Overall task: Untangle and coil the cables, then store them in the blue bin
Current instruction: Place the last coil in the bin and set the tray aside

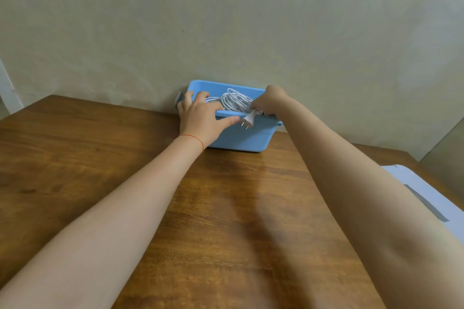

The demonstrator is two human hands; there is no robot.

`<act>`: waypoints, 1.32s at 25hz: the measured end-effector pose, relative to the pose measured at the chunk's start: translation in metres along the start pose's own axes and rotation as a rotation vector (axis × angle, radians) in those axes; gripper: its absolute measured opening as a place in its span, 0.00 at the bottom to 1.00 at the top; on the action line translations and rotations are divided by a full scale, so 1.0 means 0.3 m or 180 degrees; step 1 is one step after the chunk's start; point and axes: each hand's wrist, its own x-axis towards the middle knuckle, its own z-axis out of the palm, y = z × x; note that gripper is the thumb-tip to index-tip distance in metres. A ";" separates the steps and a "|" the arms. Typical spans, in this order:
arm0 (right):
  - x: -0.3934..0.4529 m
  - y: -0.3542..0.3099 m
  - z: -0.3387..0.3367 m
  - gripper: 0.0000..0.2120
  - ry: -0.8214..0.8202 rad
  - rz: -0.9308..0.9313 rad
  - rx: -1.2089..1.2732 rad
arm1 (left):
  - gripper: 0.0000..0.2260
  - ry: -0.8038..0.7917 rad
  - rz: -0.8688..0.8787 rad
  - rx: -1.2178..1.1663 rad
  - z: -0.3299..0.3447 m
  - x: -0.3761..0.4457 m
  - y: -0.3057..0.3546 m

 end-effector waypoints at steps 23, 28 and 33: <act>-0.054 0.155 0.005 0.17 -0.0164 -0.0600 0.0188 | 0.19 -0.1431 0.0472 -0.0176 -0.039 0.066 0.255; -0.051 0.173 -0.012 0.17 -0.0430 -0.0830 0.0091 | 0.21 -0.1468 0.0439 0.0290 -0.027 0.137 0.230; -0.045 0.158 -0.005 0.13 -0.0713 -0.0741 -0.0657 | 0.20 -0.2306 0.0568 0.0355 -0.023 0.110 0.300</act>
